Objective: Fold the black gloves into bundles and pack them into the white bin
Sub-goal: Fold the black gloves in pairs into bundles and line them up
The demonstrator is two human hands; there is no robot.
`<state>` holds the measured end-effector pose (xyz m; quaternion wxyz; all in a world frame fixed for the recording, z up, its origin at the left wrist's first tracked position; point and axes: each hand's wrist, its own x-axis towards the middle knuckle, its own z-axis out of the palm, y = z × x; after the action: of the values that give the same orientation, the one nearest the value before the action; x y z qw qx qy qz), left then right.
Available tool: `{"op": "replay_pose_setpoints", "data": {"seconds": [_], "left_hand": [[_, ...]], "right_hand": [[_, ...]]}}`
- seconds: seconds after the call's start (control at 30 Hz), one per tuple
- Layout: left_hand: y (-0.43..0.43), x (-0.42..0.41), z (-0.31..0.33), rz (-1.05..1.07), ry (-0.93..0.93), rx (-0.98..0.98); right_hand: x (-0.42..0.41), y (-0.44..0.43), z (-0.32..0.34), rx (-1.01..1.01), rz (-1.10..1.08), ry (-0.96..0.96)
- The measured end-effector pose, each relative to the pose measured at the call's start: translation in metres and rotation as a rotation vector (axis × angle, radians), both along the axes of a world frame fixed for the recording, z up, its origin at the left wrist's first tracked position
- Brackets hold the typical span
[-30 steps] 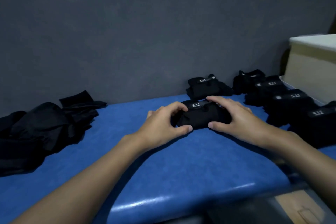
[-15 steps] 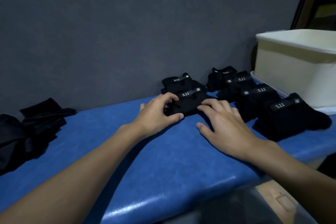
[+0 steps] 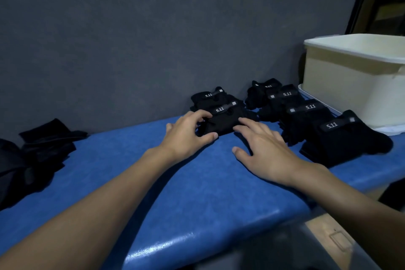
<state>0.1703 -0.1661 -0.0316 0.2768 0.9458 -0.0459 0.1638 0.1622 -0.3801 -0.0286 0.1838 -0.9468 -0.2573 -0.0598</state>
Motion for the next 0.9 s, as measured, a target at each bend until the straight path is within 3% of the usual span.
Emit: {"op": "replay_pose_setpoints", "data": {"seconds": [0.33,0.57,0.9], "left_hand": [[0.017,-0.018,0.003,-0.060,-0.008,-0.111],[0.064,-0.067,0.015,0.030,-0.041,-0.109],[0.173,-0.170,0.047,0.283,-0.220,0.103]], "right_hand": [[-0.009,0.016,0.011,0.027,0.016,-0.129],[-0.024,0.063,0.018,0.086,0.135,-0.125],[-0.060,0.172,0.022,0.142,0.388,-0.026]]}}
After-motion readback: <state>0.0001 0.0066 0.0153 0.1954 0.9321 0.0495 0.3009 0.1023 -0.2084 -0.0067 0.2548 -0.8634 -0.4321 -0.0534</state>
